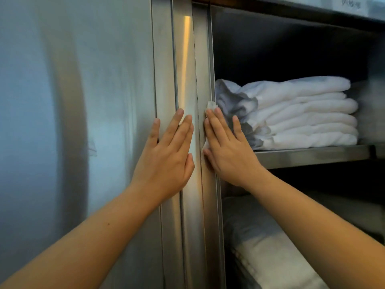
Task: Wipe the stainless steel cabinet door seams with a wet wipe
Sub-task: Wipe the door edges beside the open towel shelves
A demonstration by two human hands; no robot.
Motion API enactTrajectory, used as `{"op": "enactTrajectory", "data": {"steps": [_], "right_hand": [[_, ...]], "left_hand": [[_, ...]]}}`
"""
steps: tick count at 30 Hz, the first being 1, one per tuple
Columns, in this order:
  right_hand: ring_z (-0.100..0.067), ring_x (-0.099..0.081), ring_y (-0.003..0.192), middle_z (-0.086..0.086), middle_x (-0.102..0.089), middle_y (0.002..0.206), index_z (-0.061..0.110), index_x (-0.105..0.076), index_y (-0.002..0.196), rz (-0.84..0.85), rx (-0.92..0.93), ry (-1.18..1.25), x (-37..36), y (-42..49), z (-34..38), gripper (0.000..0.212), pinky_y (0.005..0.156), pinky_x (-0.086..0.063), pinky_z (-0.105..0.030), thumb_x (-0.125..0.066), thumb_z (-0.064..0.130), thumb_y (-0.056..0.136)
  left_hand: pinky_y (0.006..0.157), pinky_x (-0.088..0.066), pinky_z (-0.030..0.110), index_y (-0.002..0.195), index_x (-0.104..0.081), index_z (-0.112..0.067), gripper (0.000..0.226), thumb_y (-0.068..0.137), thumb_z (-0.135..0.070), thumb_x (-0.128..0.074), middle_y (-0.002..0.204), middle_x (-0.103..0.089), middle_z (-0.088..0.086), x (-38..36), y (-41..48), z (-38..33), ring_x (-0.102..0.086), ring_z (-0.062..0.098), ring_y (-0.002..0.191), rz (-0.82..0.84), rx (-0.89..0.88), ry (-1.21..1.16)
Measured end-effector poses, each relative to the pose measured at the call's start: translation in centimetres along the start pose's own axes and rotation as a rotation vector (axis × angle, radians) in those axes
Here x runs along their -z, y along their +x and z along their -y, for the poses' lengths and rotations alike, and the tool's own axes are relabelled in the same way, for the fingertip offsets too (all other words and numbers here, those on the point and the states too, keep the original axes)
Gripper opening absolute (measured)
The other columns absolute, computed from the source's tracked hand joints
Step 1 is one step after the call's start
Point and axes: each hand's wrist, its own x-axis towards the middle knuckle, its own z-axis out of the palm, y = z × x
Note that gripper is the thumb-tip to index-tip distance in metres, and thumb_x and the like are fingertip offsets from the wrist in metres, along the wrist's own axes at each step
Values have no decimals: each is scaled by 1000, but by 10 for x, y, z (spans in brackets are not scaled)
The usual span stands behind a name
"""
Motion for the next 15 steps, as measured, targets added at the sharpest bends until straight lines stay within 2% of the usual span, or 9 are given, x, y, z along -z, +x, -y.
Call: {"op": "enactTrajectory", "data": {"steps": [2,4,6,8,11,15], "right_hand": [[-34,-7,142,-21,-12,152,-5,-19,143,25,-27,89,-1,12,-5,55,112,4,-48,-29,27,99],[-30,6,142,-18,-3,154,-3,-11,144,27,-53,175,-4,14,-4,56,111,12,-43,-30,25,100],[-30,3,140,-21,-9,153,-5,-17,143,-17,-65,235,-7,1,6,55,112,4,-44,-31,24,98],[-36,-11,139,-25,-21,149,-9,-26,139,-65,-77,279,-12,-27,22,55,112,-8,-48,-31,22,94],[-41,-21,136,-26,-25,146,-11,-32,135,-50,-79,310,-18,-77,51,54,109,-20,-52,-35,20,91],[-42,-29,133,-27,-31,143,-11,-37,133,6,-44,262,-18,-101,61,52,106,-25,-53,-36,18,90]], "left_hand": [[112,-10,50,139,-36,-1,59,90,-31,-24,148,-31,15,-1,-1,-1,-21,29,139,-19,2,-2],[110,-14,51,138,-38,0,59,89,-30,-25,146,-33,15,-1,-3,-4,-23,29,138,-45,12,-12],[109,-15,53,136,-40,1,58,89,-30,-26,145,-35,15,-1,-10,-10,-26,29,137,-62,35,-48],[108,-17,54,135,-42,2,58,88,-29,-28,144,-37,16,-2,-21,-19,-28,30,136,-62,51,-79],[108,-17,54,137,-39,2,59,89,-29,-28,146,-33,16,-4,-40,-33,-26,29,137,-11,65,-69],[108,-16,55,138,-37,2,59,89,-29,-28,147,-31,16,-4,-54,-42,-24,29,138,34,73,-68]]}}
